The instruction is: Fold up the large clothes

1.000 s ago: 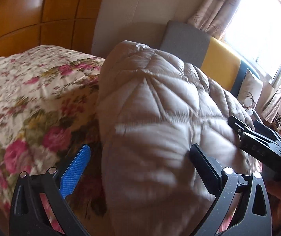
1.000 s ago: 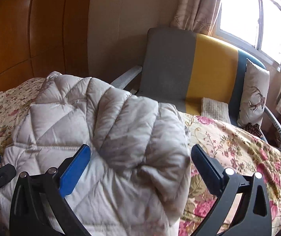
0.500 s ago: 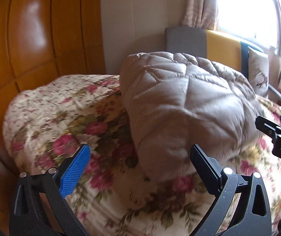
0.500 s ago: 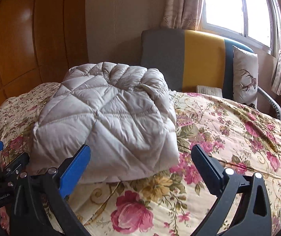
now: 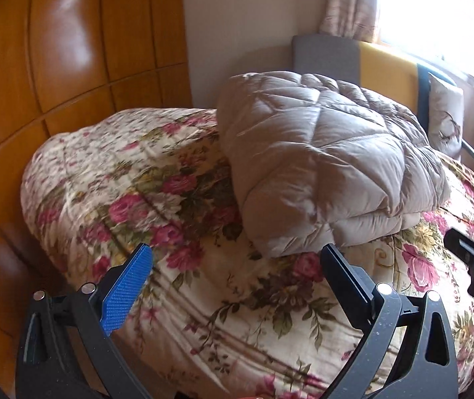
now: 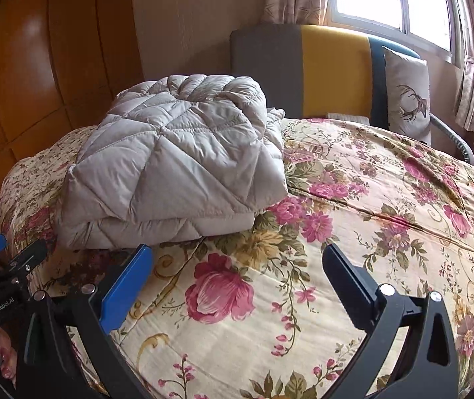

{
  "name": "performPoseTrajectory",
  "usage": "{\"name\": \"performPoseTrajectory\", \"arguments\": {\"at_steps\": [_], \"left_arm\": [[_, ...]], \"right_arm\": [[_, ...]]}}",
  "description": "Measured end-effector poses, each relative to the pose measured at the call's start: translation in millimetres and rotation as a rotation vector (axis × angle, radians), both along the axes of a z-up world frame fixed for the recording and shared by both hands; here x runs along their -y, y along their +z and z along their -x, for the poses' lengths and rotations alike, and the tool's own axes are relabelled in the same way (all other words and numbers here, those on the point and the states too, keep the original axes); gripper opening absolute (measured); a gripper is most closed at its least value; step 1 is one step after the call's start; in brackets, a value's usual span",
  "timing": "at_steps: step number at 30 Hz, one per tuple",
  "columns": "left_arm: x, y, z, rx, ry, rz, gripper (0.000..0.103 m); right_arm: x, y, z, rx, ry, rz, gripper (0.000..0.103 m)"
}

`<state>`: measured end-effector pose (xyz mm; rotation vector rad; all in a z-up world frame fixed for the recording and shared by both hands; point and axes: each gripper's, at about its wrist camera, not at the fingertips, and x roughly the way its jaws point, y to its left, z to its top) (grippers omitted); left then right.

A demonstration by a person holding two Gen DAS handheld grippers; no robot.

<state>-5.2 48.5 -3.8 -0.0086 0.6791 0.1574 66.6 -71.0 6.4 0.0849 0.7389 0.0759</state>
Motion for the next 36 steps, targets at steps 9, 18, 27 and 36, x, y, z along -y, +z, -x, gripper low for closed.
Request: {"name": "performPoseTrajectory", "arguments": {"at_steps": [9, 18, 27, 36], "left_arm": [[-4, 1, 12, -0.003, 0.035, 0.004, 0.1], [-1, 5, 15, 0.009, 0.02, 0.005, 0.1], [-5, 1, 11, -0.014, 0.03, 0.026, 0.1], [-6, -2, 11, -0.021, 0.027, 0.033, 0.1]], "right_arm": [[2, 3, 9, -0.025, -0.036, 0.055, 0.101], [-7, 5, 12, -0.036, -0.002, 0.061, 0.101], [-4, 0, 9, -0.052, -0.01, 0.047, 0.101], [-6, 0, 9, -0.05, 0.0, 0.043, 0.101]]}}
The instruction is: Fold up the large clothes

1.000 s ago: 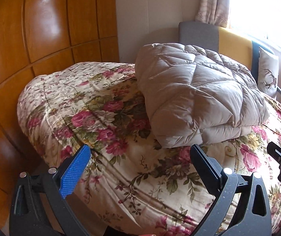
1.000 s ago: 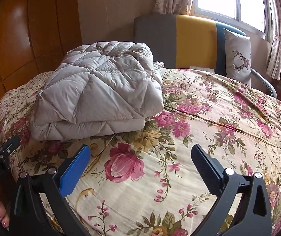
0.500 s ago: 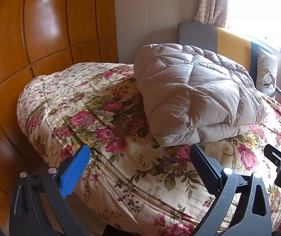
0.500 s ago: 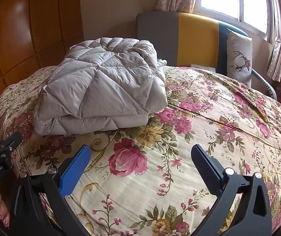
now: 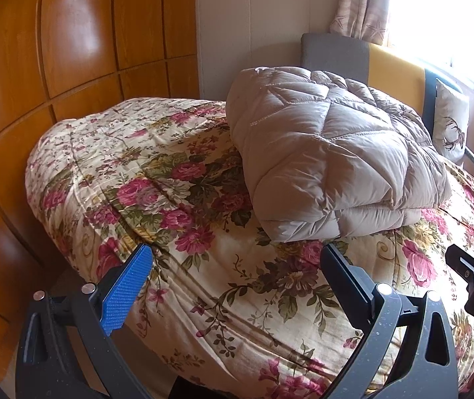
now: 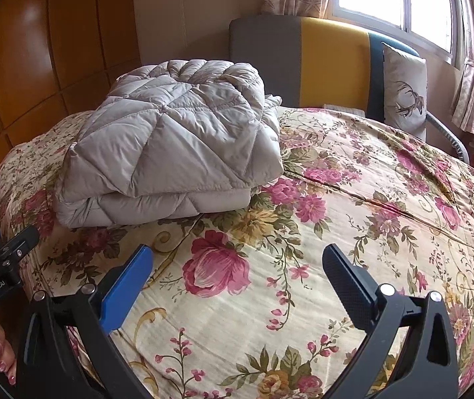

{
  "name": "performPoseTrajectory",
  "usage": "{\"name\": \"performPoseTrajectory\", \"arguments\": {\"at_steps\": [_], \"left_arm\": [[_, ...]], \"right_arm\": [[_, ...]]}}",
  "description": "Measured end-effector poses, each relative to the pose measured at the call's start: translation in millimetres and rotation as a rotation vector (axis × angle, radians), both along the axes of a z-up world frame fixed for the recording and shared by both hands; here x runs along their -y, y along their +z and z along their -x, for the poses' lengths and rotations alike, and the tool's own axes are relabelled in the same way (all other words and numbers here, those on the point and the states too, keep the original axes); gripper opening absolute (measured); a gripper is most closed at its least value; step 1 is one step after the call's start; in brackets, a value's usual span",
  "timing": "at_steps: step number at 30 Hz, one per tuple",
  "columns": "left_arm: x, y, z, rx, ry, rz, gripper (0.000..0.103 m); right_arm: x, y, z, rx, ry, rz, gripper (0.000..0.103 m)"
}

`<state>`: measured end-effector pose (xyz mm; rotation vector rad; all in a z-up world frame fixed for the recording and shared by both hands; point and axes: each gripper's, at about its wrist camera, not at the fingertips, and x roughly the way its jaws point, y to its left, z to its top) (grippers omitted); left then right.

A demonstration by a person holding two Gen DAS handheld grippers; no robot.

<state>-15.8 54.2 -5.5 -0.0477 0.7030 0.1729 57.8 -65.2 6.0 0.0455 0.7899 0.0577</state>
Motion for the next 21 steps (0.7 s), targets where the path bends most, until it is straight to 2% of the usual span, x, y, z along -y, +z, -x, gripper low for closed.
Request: {"name": "performPoseTrajectory", "arguments": {"at_steps": [21], "left_arm": [[1.5, -1.5, -1.8, -0.006, -0.002, 0.001, 0.1]], "right_arm": [[0.2, -1.3, -0.3, -0.007, 0.002, -0.015, 0.101]]}}
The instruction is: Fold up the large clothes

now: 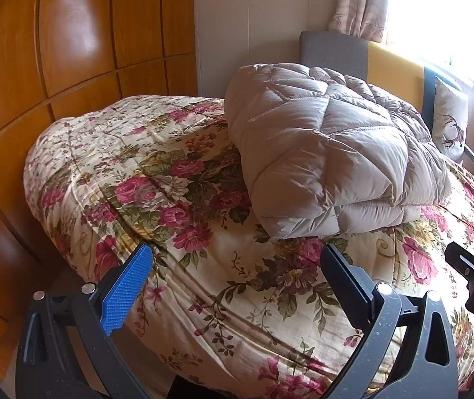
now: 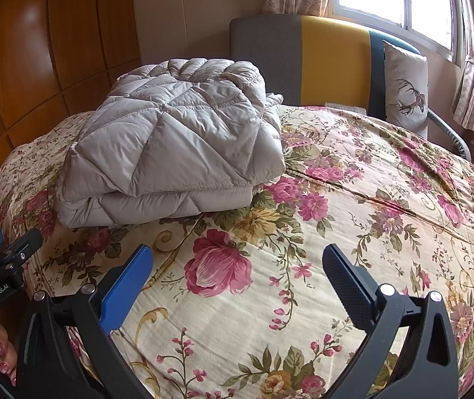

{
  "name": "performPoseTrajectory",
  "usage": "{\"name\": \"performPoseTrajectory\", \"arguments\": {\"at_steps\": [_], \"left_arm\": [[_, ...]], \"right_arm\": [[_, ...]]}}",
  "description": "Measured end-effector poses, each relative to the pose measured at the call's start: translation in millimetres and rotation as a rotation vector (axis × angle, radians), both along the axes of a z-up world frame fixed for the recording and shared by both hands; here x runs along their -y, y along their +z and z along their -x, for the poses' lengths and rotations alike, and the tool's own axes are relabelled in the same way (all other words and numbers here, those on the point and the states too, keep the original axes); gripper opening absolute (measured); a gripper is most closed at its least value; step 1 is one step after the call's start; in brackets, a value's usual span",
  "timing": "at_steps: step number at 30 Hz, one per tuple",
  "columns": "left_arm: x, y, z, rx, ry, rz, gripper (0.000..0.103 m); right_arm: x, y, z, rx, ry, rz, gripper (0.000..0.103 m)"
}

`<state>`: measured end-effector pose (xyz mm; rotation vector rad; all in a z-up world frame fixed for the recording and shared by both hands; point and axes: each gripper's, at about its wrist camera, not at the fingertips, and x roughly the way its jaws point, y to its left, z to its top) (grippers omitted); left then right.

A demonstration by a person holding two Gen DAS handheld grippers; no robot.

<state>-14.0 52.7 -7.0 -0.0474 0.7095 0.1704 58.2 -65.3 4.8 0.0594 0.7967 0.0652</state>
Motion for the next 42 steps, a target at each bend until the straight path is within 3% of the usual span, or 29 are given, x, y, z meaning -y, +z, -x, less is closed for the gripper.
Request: {"name": "performPoseTrajectory", "arguments": {"at_steps": [17, 26, 34, 38, 42], "left_arm": [[2, -1, 3, 0.0, -0.01, 0.0, 0.1], [-5, -4, 2, -0.027, 0.008, 0.06, 0.1], [-1, -11, -3, -0.073, 0.006, 0.019, 0.1], [-5, -13, -7, -0.098, 0.028, 0.012, 0.1], [-11, -17, -12, -0.128, 0.041, 0.007, 0.1]], "right_arm": [[-1, -1, -2, -0.006, 0.004, -0.004, 0.101], [-1, -5, -2, -0.015, 0.007, -0.001, 0.101], [8, -11, -7, -0.031, -0.01, -0.011, 0.101], [47, -14, -19, -0.039, -0.116, -0.025, 0.101], [128, -23, -44, -0.055, -0.363, 0.006, 0.101]]}}
